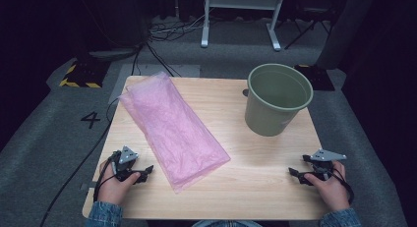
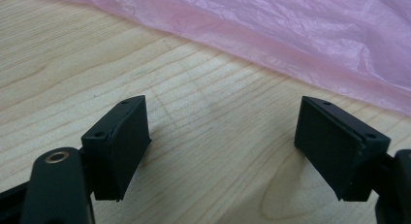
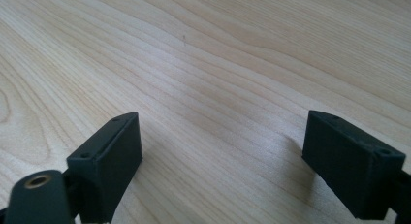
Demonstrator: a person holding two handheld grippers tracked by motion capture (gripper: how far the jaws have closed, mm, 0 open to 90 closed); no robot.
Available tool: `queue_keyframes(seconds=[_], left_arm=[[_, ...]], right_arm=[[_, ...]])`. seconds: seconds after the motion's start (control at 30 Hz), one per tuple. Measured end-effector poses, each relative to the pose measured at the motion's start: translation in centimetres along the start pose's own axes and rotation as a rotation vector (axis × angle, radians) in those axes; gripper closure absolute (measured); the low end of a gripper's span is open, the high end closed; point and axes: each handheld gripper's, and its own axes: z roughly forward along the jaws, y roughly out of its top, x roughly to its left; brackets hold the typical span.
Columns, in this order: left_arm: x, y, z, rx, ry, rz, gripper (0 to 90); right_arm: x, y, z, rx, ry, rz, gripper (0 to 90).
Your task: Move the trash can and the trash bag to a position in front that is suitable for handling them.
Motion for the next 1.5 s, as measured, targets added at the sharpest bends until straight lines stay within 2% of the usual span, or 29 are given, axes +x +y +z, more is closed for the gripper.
queue_keyframes(seconds=[0.3,0.4,0.53,0.6,0.63,0.67,0.7,0.73,0.83,0.97,1.0,1.07,1.27,1.37,1.4,1.43,1.5], left_arm=[[0.0,0.0,0.0,0.001,-0.003,-0.005,19.3],[-0.1,0.1,0.1,-0.002,0.009,-0.012,18.7],[-0.2,0.1,0.2,0.0,0.012,-0.013,18.2],[-0.2,0.1,0.2,-0.001,0.012,-0.013,18.2],[-0.2,0.1,0.2,-0.001,0.012,-0.013,18.2],[-0.2,0.1,0.2,-0.001,0.012,-0.013,18.2],[-0.2,0.1,0.2,-0.001,0.012,-0.013,18.2],[-0.2,0.1,0.2,-0.001,0.012,-0.014,18.2],[-0.2,0.1,0.2,-0.001,0.012,-0.014,18.2],[-0.2,0.1,0.2,-0.003,0.01,-0.014,18.1],[-0.2,0.1,0.2,-0.002,0.008,-0.014,18.1],[-0.2,0.1,0.2,-0.002,0.008,-0.014,18.1],[-0.2,0.1,0.2,-0.002,0.01,-0.014,17.9],[-0.2,0.1,0.2,-0.001,0.01,-0.017,17.9],[-0.2,0.1,0.2,-0.001,0.01,-0.016,17.9],[-0.2,0.1,0.2,-0.001,0.01,-0.016,17.9],[-0.2,0.1,0.2,-0.002,0.01,-0.015,17.9]], right_arm=[[0.0,0.0,-0.1,-0.006,0.013,-0.005,16.7],[0.2,0.1,-0.3,-0.003,0.028,-0.019,28.4],[0.3,0.4,-0.7,-0.017,0.031,-0.029,29.1],[0.4,0.6,-1.0,-0.029,0.042,-0.025,32.4],[0.4,1.0,-1.5,-0.026,0.081,-0.003,33.8],[0.4,1.0,-1.5,-0.026,0.081,-0.003,33.8],[0.4,1.3,-1.8,-0.024,0.102,0.005,35.7],[0.5,2.0,-2.2,-0.024,0.129,0.011,37.3],[0.5,2.8,-2.8,-0.036,0.124,0.001,37.5],[0.5,5.4,-4.1,-0.102,0.13,-0.013,30.5],[0.5,5.4,-4.1,-0.102,0.13,-0.013,30.5],[0.4,6.9,-4.7,-0.122,0.15,-0.018,27.7],[0.6,9.7,-5.6,-0.153,0.105,-0.058,21.8],[0.7,10.6,-5.9,-0.164,0.101,-0.073,24.3],[0.8,11.7,-6.3,-0.182,0.098,-0.09,28.8],[0.8,11.7,-6.3,-0.182,0.098,-0.09,28.8],[1.0,12.8,-6.7,-0.195,0.094,-0.112,33.3]])
